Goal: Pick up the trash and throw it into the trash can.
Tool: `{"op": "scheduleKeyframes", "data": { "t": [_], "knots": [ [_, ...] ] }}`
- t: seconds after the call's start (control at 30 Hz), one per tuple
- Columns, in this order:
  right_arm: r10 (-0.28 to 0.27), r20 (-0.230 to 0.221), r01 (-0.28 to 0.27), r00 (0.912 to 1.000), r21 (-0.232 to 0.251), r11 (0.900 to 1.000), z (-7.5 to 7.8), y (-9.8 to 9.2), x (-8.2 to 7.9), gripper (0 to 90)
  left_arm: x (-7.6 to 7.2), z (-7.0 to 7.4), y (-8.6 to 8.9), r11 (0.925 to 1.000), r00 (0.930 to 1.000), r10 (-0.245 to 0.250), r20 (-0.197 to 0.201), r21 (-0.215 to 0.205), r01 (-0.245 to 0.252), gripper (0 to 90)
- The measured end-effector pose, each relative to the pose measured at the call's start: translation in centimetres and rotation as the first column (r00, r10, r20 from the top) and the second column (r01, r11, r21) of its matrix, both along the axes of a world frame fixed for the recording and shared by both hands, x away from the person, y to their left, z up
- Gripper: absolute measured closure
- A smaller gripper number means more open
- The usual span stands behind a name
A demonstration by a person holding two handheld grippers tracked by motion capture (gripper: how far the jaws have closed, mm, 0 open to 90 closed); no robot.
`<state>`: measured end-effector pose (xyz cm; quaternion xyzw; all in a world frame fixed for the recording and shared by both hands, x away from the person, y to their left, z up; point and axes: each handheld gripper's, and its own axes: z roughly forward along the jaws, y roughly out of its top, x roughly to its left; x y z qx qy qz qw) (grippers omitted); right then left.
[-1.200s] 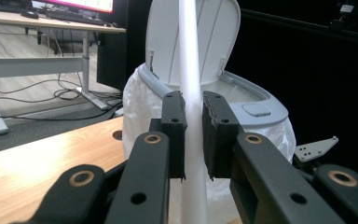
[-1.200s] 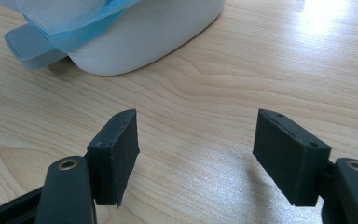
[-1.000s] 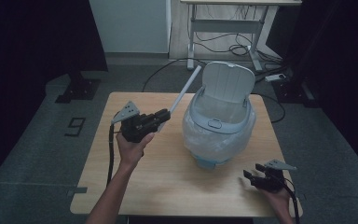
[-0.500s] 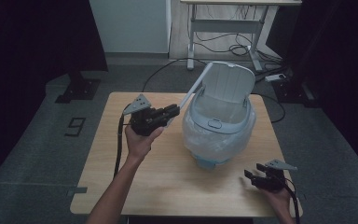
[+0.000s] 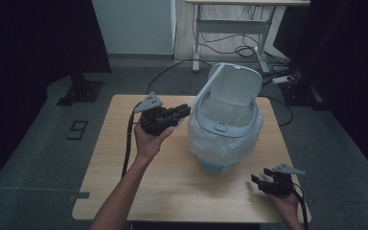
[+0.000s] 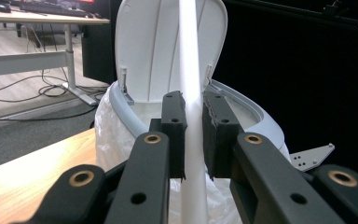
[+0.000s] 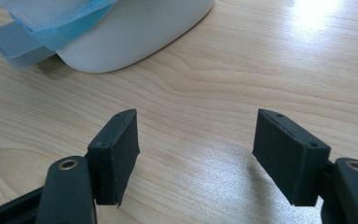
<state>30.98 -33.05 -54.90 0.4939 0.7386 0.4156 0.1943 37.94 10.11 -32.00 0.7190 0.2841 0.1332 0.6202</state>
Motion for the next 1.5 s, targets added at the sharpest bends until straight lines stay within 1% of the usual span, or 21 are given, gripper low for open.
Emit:
{"op": "scheduleKeyframes", "data": {
  "t": [0.37, 0.67, 0.77, 0.93, 1.03, 1.23, 1.33, 1.5],
  "knots": [
    [0.002, -0.004, -0.002, 1.0000, 0.000, 1.000, 0.0, 0.0, 0.0, 30.7, 0.5, 0.4, -1.3, 0.9997, 1.0000, -0.008, -0.001, 0.022, 0.009, 79.5],
    [0.004, -0.007, -0.004, 1.0000, -0.001, 1.000, -0.1, 0.0, 0.0, 30.7, 1.3, 1.2, -2.2, 0.9994, 0.9999, -0.011, -0.003, 0.033, 0.011, 79.4],
    [0.004, -0.008, -0.004, 1.0000, 0.001, 1.000, -0.1, 0.0, 0.0, 30.7, 1.5, 1.5, -2.7, 0.9991, 0.9999, -0.013, 0.002, 0.039, 0.013, 79.5],
    [0.005, -0.009, -0.005, 1.0000, 0.004, 1.000, -0.1, 0.0, 0.0, 30.7, 2.1, 1.9, -3.6, 0.9985, 0.9998, -0.018, 0.000, 0.052, 0.018, 79.4],
    [0.003, -0.009, -0.003, 1.0000, 0.006, 1.000, -0.1, -0.1, 0.0, 30.7, 2.4, 2.1, -4.1, 0.9984, 0.9998, -0.020, -0.002, 0.052, 0.020, 79.4],
    [0.001, -0.014, -0.001, 0.9999, 0.011, 1.000, -0.2, -0.3, 0.1, 30.7, 3.5, 2.0, -5.0, 0.9982, 0.9997, -0.022, -0.014, 0.055, 0.023, 79.4],
    [0.002, -0.017, -0.001, 0.9999, 0.013, 1.000, -0.2, -0.3, 0.1, 30.7, 4.1, 1.9, -5.5, 0.9984, 0.9993, -0.026, -0.028, 0.050, 0.027, 79.4],
    [0.002, -0.015, -0.002, 0.9999, 0.016, 1.000, -0.2, -0.2, 0.0, 30.7, 4.8, 1.9, -6.3, 0.9977, 0.9991, -0.022, -0.036, 0.064, 0.024, 79.5]
  ]
}}
